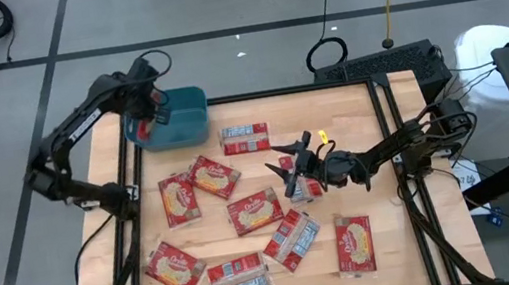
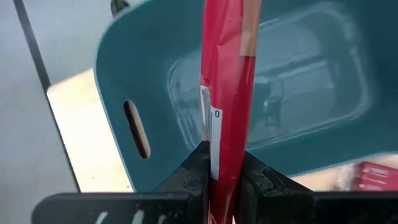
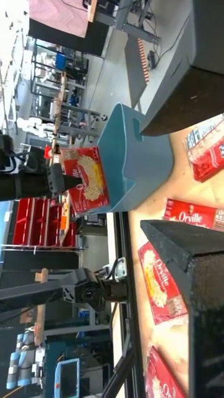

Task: Sort popcorn bags into baskets
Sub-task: Put the red popcorn bag into the blue bin

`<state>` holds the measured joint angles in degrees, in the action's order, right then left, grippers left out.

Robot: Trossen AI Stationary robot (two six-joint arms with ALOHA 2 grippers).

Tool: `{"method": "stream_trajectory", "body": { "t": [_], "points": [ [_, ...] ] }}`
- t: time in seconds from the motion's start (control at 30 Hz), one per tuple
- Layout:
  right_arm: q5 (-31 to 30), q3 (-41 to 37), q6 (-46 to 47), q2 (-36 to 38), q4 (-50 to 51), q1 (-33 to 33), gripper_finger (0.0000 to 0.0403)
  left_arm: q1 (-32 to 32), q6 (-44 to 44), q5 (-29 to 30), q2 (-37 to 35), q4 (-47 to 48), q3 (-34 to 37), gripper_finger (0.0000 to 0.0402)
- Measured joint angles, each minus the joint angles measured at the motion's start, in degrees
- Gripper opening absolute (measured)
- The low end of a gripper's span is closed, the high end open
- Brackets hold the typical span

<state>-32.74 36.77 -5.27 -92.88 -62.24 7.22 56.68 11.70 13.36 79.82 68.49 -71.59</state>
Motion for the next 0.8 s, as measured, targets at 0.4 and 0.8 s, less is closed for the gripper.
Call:
{"method": "stream_trajectory", "body": {
  "t": [0.4, 0.8],
  "points": [
    [0.01, -0.02, 0.34, -0.02, 0.97, 0.00, 0.0224, 1.56, 0.81, 0.26, 1.61, -3.40, 0.07, 0.0044],
    [0.01, -0.02, 0.17, -0.02, 1.27, 0.05, 0.0224, 0.95, 7.09, 0.27, 1.59, -5.65, 3.66, 0.0044]
  ]
}}
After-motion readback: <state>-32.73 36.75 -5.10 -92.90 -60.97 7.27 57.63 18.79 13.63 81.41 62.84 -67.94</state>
